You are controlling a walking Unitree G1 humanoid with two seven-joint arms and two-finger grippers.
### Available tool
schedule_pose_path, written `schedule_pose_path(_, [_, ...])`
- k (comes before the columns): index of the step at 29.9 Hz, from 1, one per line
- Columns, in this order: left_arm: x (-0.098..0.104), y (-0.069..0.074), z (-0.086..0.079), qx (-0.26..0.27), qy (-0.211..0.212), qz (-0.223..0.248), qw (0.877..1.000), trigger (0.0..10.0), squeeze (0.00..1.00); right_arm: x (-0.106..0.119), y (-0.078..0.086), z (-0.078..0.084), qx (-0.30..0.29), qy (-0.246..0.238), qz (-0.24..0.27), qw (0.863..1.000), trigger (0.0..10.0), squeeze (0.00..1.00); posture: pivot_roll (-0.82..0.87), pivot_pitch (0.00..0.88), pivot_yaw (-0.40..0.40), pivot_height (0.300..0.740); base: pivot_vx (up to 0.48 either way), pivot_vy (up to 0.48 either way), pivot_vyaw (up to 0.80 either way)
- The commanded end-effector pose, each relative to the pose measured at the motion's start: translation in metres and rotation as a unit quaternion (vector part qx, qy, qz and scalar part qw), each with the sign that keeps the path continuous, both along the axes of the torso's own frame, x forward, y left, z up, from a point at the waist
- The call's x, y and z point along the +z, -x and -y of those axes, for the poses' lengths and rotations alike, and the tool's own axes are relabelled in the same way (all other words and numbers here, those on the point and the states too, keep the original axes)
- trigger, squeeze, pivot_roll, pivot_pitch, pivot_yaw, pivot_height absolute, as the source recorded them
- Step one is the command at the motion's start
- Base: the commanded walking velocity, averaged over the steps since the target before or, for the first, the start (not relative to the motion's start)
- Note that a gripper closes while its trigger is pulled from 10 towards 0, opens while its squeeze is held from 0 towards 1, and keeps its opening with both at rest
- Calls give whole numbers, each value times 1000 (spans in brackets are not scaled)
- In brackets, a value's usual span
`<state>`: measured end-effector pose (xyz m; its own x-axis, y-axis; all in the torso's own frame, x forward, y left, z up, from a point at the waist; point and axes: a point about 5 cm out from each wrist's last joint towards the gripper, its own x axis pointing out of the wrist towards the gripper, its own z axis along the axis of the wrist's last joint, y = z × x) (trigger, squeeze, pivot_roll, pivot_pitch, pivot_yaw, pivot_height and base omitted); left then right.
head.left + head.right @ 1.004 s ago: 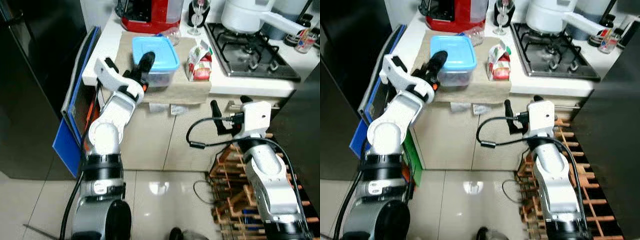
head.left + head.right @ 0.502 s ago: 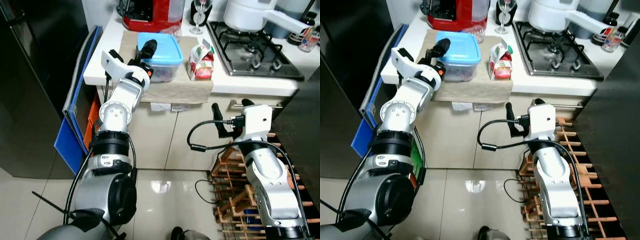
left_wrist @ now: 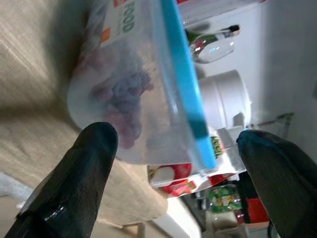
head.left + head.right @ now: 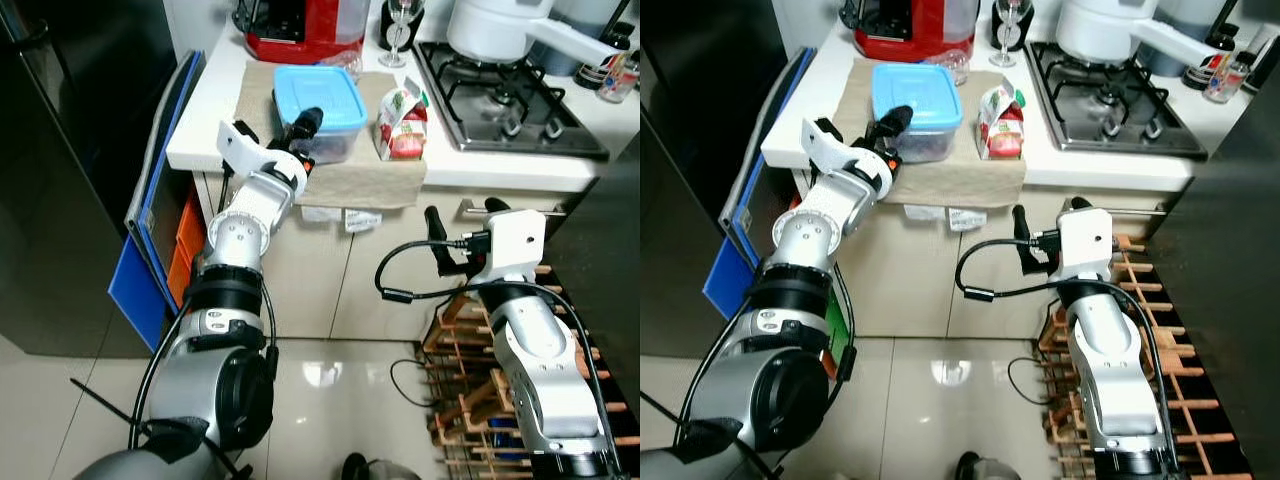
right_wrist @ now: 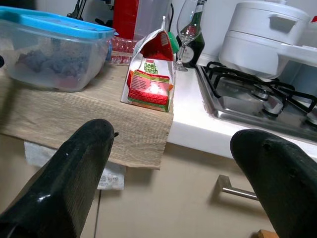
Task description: Restocking fridge
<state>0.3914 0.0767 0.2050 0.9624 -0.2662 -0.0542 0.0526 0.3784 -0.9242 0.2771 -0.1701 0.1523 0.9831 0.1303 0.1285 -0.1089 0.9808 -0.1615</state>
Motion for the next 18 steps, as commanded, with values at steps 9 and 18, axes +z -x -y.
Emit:
schedule_pose_path(9, [8, -2, 31, -34, 1, 22, 999, 10000, 0, 5, 0, 3, 0, 11, 7, 1000, 10000, 192, -186, 60, -37, 740, 0, 0, 0])
schedule_pose_path(18, [9, -8, 27, -20, -2, 31, 999, 5608, 0, 6, -1, 2, 1, 12, 9, 1000, 10000, 192, -189, 50, -37, 740, 0, 0, 0])
